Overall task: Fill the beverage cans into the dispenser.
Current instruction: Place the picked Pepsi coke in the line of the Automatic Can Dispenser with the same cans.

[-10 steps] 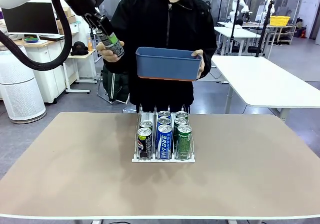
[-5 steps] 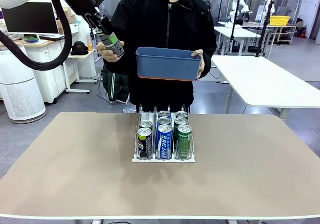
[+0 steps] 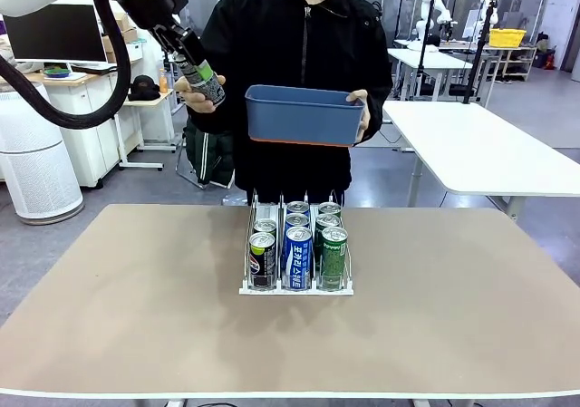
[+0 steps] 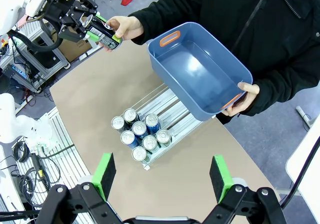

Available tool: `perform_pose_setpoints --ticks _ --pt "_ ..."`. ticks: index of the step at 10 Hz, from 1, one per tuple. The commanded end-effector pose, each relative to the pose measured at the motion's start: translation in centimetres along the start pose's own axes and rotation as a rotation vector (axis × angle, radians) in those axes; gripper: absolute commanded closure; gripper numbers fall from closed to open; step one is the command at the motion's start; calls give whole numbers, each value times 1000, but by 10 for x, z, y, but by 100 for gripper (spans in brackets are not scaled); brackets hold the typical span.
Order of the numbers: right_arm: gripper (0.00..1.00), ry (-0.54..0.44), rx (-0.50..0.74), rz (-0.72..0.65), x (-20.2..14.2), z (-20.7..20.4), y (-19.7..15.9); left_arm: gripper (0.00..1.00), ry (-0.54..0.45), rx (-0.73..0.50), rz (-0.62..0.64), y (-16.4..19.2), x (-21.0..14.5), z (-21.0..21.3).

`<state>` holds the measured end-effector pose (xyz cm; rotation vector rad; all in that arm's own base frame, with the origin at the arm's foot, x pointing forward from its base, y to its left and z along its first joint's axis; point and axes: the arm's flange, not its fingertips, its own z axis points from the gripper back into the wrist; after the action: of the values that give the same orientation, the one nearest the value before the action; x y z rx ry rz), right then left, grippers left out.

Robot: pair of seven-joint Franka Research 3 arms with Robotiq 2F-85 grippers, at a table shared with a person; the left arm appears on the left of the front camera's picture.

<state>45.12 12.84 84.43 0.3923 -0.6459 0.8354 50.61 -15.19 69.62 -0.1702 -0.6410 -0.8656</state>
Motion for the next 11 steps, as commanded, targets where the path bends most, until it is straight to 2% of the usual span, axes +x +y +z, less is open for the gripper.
perform_pose_setpoints --ticks 1,11 --pt "0 1 1 2 0 1 1 61 -3 3 -2 0 0 1" --pt "0 1 1 2 0 1 1 61 -3 3 -2 0 0 1"
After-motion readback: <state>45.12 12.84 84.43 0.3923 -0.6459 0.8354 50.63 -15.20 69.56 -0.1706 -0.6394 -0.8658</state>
